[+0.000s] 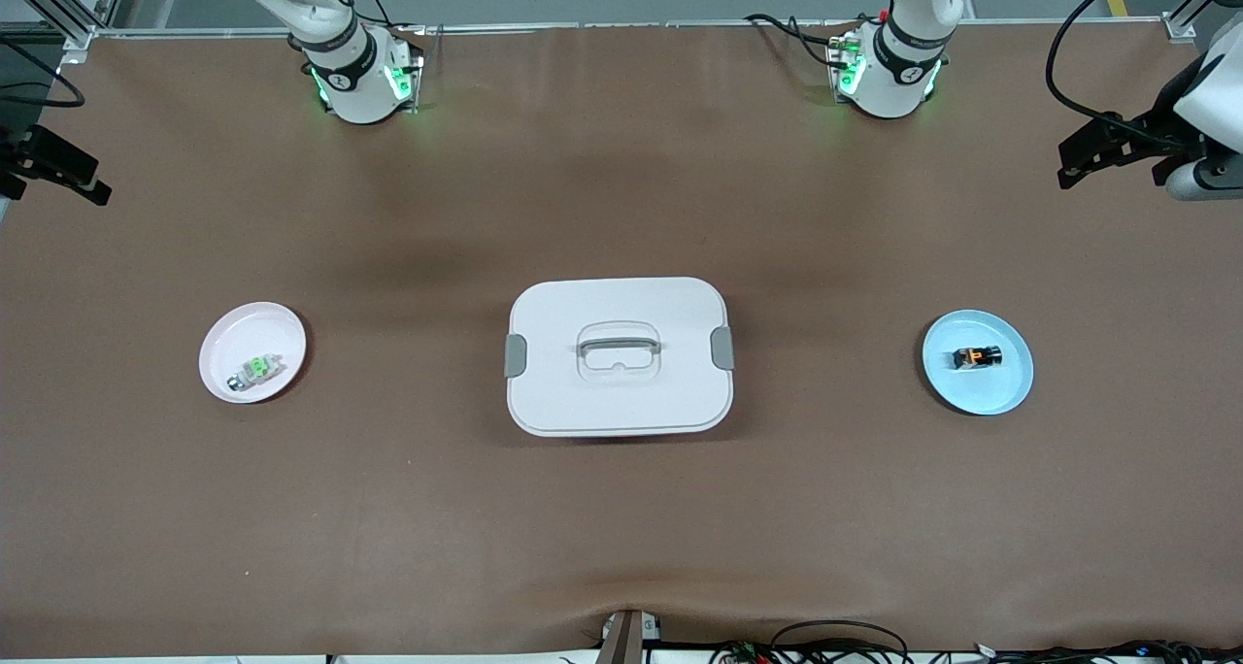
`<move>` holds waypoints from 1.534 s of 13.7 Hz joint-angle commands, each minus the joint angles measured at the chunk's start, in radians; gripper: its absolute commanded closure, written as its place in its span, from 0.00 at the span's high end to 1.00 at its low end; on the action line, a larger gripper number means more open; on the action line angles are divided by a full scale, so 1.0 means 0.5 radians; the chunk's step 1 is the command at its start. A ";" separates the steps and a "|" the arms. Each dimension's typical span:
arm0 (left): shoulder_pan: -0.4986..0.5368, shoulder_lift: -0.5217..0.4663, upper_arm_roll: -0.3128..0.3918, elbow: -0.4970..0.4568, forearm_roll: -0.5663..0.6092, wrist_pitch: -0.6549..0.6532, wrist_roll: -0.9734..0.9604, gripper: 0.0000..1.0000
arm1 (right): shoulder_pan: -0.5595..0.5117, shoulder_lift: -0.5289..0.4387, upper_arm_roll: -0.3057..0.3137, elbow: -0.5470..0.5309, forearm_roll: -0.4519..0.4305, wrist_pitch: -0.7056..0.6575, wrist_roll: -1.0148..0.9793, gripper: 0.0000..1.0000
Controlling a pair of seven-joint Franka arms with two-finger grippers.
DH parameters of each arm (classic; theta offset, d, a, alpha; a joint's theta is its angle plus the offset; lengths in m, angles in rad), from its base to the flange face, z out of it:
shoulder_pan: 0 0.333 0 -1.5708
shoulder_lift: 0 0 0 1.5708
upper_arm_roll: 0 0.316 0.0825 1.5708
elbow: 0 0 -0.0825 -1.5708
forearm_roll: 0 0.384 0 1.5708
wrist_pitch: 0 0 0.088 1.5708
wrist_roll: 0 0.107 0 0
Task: Transfer orange switch to right arm and place
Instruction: 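Move the left gripper down toward the orange switch on the blue plate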
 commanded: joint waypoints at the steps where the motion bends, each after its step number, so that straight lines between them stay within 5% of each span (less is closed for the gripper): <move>1: 0.007 0.017 -0.012 0.036 0.015 -0.039 -0.006 1.00 | -0.035 0.020 0.027 0.047 -0.031 -0.027 -0.025 1.00; 13: 0.057 0.109 0.019 -0.010 0.080 -0.011 0.025 1.00 | -0.035 0.020 0.027 0.050 -0.031 -0.033 -0.025 1.00; 21: 0.188 0.109 0.022 -0.666 0.110 0.801 0.028 1.00 | -0.035 0.020 0.027 0.050 -0.031 -0.033 -0.025 1.00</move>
